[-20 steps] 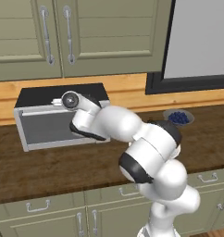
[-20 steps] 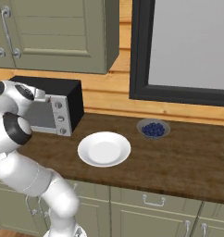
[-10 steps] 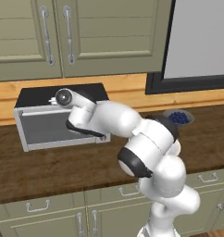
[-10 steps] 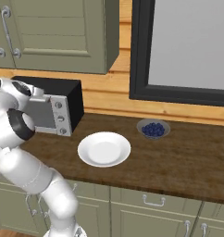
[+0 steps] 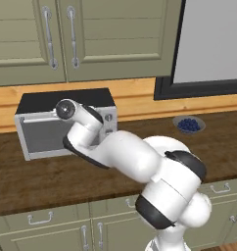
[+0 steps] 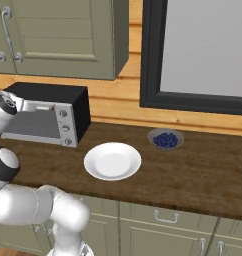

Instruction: Pick up the kebab skewer and baguette bread, and place them inside the toaster oven. Close the toaster oven door and start by setting the timer.

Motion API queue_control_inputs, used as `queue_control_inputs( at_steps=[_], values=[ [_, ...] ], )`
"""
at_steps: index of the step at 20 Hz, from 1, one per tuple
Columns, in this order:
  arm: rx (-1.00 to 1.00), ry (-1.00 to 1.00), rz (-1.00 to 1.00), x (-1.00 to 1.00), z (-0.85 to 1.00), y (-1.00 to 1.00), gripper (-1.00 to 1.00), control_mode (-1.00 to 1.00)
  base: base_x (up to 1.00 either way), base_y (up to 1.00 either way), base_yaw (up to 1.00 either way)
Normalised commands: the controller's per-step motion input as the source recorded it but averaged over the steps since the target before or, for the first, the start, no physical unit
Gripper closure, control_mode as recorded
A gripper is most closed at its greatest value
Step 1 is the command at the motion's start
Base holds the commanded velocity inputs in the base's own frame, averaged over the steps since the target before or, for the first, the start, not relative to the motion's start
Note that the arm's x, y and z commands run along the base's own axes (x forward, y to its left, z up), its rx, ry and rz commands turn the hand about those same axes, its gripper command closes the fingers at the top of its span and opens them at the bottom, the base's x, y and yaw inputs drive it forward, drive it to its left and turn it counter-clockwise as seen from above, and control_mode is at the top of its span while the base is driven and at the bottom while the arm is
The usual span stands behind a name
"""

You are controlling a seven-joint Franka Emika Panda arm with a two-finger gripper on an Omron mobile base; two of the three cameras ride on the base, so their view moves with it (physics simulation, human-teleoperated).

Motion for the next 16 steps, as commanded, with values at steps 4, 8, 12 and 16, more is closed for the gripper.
queue_control_inputs(
  at_steps=[4,8,12,16],
  values=[
    [0.05,0.0,0.0,-1.0,0.0,-0.43,-1.0,-1.0,0.0,0.0,0.0],
    [0.01,0.0,0.02,-1.0,0.0,-0.52,-1.0,-1.0,0.0,0.0,0.0],
    [0.0,0.0,0.01,-0.73,0.0,-0.51,-1.0,-1.0,0.0,0.0,0.0],
    [-0.01,0.03,0.02,-0.5,-0.02,-0.38,-1.0,-1.0,0.0,0.0,0.0]
  ],
)
